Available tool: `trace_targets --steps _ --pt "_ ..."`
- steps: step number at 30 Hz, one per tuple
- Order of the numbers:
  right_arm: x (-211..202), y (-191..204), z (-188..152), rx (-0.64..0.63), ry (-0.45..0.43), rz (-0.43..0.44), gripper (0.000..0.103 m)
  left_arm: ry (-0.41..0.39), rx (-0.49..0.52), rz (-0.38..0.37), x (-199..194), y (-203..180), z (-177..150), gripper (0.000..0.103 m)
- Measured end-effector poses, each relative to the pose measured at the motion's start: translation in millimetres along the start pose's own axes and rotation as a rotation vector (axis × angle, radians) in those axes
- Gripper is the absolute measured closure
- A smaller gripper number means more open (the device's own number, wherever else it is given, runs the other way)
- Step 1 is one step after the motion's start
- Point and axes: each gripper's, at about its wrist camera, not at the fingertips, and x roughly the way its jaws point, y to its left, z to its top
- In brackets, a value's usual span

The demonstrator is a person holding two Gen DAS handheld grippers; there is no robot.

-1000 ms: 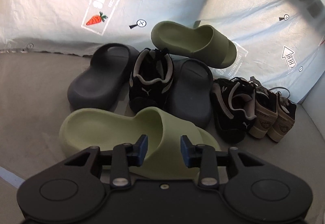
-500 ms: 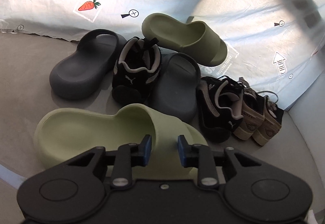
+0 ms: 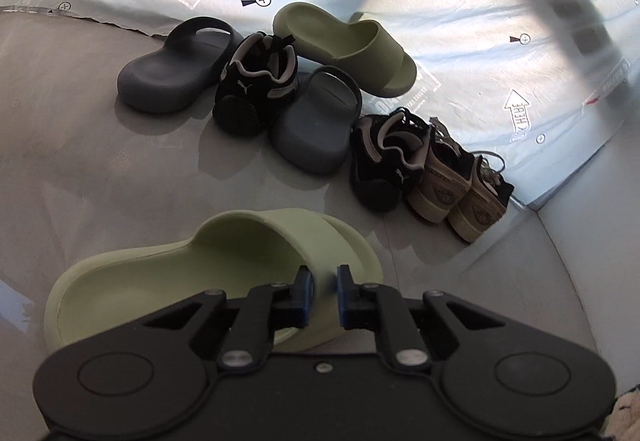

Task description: Organize scattered shoes

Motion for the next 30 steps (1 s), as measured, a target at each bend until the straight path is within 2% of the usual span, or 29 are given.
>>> trace_targets --steps 8,12,15,22,24,27,30 --pt "-2 8 -5 -0.025 0.008 0.007 0.000 0.083 0.049 -0.053 -34 -24 -48 0.090" --pt "-3 11 -7 -0.037 0.013 0.012 0.000 0.099 0.047 -0.063 -42 -29 -60 0.090" --pt "-5 14 -9 -0.053 0.014 0.018 0.000 0.088 0.012 -0.048 -42 -30 -63 0.090" --pt "-6 18 -14 -0.083 0.026 0.018 0.000 -0.040 -0.215 0.075 -32 -29 -57 0.091" --pt "-5 18 -15 -0.086 0.029 0.019 0.000 -0.041 -0.221 0.076 -28 -27 -50 0.092" --pt "-5 19 -15 -0.092 0.032 0.023 0.000 -0.031 -0.176 0.079 -26 -27 -44 0.092" --pt "-4 19 -14 -0.094 0.033 0.026 0.000 -0.032 -0.211 0.074 -27 -23 -46 0.091"
